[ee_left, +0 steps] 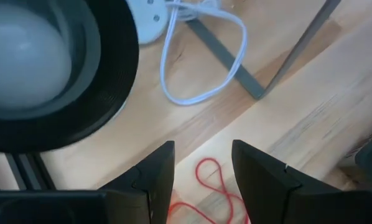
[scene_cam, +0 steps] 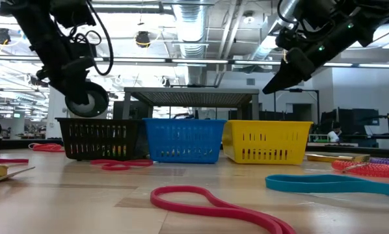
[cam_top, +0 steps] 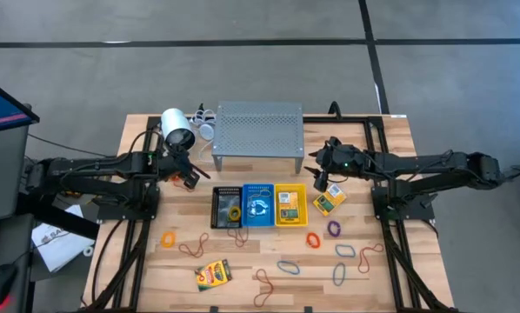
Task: Pick & Place Office Desk Supplies
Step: Put the red rubber band into the blue basket
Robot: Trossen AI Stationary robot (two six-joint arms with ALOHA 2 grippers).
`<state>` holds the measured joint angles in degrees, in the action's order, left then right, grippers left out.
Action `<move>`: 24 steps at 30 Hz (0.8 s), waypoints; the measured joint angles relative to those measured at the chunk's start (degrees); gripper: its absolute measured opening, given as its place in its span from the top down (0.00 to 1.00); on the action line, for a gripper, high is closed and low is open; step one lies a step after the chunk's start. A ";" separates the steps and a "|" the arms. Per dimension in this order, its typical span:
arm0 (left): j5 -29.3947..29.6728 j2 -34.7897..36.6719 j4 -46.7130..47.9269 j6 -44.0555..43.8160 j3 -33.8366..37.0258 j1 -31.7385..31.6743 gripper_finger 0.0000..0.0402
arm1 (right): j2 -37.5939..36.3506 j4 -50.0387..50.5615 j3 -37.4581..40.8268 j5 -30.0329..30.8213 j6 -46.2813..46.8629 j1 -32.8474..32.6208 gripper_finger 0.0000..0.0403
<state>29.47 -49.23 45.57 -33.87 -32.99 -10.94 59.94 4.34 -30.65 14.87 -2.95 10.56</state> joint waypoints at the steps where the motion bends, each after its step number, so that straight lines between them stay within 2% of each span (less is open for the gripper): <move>1: -0.29 0.00 0.30 -1.00 0.00 0.00 0.62 | 0.00 0.02 0.00 -0.04 0.22 -0.17 0.45; 17: -1.33 -0.02 2.90 -9.10 0.00 0.02 0.62 | 0.00 -0.50 0.00 -0.69 1.91 -3.16 0.45; 24: -1.35 -2.89 2.04 -10.74 1.05 0.02 0.62 | 0.00 -0.55 0.00 -3.09 3.97 -3.61 0.45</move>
<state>28.12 -52.12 47.62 -44.61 -31.94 -10.92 59.94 3.79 -30.65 11.79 1.02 6.95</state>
